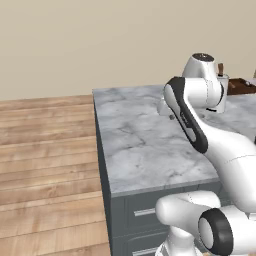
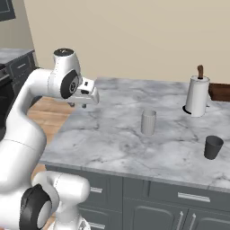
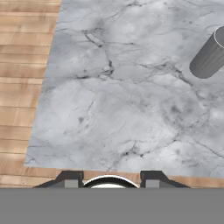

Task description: Take the tongs from the drawer on the right and place them on the dining counter next to the tray containing the kebab skewer.

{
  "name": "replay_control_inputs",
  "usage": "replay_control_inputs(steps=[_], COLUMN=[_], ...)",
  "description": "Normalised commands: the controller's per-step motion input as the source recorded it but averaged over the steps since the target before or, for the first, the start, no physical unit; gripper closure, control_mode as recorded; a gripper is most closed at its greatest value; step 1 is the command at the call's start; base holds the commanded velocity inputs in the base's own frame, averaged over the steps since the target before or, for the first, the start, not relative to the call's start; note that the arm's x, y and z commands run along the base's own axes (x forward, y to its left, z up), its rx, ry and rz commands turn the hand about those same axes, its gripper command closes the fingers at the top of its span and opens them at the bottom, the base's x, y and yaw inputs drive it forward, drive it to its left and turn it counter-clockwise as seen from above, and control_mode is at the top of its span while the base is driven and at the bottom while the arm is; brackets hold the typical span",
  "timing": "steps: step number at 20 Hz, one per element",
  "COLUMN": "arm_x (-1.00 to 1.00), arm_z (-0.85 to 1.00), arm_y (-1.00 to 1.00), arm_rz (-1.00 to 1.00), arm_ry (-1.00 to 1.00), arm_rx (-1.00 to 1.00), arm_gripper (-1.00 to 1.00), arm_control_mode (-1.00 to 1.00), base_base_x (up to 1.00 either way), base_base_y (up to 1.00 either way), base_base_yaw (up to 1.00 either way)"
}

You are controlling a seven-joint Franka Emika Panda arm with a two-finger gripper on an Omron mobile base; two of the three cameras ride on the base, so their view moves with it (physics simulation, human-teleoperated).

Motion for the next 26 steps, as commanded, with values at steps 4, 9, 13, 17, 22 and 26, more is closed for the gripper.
replay_control_inputs(steps=[4, 9, 13, 17, 22, 26], arm_x=[-0.13, -0.50, -0.60, -0.44, -0.40, -0.32], arm_z=[-0.07, -0.27, -0.31, -0.35, -0.40, -0.41], arm_y=[-0.44, -1.00, -1.00, -1.00, -1.00, -1.00], arm_rz=[-0.10, -0.30, -0.36, -0.42, -0.44, -0.45], arm_ry=[0.00, 0.00, 0.00, 0.00, 0.00, 0.00], arm_rx=[0.00, 0.12, 0.19, 0.22, 0.19, 0.14], arm_gripper=[-1.00, -1.00, -1.00, -1.00, -1.00, -1.00], arm_control_mode=[-1.00, -1.00, -1.00, -1.00, -1.00, -1.00], base_base_x=[0.00, 0.00, 0.00, 0.00, 0.00, 0.00], base_base_y=[0.00, 0.00, 0.00, 0.00, 0.00, 0.00], base_base_yaw=[0.00, 0.00, 0.00, 0.00, 0.00, 0.00])
